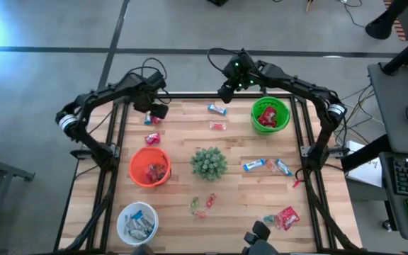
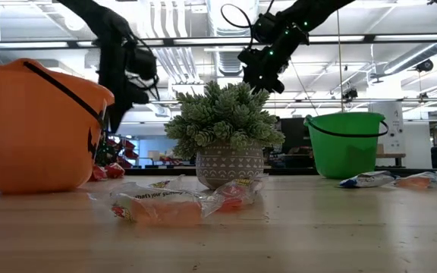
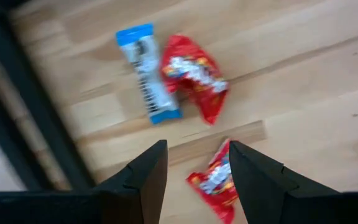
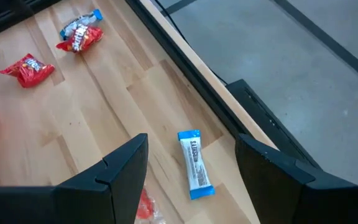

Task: Sort candy
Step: Put the red candy into the green bucket

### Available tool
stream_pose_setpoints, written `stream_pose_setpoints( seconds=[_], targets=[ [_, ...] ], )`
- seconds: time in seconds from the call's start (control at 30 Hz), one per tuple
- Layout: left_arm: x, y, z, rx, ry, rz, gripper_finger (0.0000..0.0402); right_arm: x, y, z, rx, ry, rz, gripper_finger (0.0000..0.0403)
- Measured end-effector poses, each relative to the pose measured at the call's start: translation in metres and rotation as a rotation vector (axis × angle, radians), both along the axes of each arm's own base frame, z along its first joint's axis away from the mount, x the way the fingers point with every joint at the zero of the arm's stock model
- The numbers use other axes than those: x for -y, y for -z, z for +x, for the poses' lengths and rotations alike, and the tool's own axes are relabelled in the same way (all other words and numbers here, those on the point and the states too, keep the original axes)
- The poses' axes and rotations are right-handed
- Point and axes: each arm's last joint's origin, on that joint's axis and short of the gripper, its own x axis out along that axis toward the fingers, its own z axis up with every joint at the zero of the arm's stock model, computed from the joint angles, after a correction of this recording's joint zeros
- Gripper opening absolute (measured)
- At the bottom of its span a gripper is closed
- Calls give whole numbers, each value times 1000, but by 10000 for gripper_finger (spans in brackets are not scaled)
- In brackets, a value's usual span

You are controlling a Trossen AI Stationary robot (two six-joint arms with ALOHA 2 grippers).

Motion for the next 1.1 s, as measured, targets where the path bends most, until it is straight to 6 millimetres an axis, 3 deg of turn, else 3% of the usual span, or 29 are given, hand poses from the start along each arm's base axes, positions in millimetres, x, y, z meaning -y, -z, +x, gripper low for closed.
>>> stream_pose_setpoints(
  seconds=[0.33,0.8,1.1],
  targets=[
    [-11,19,15,22,-29,-39,155,0,0,0,-4,1,4,233],
    [-22,58,23,-76,-234,-87,155,-2,4,-3,-43,1,34,233],
    [-25,67,27,-83,-309,-77,155,-3,5,-4,-58,0,44,233]
  ],
)
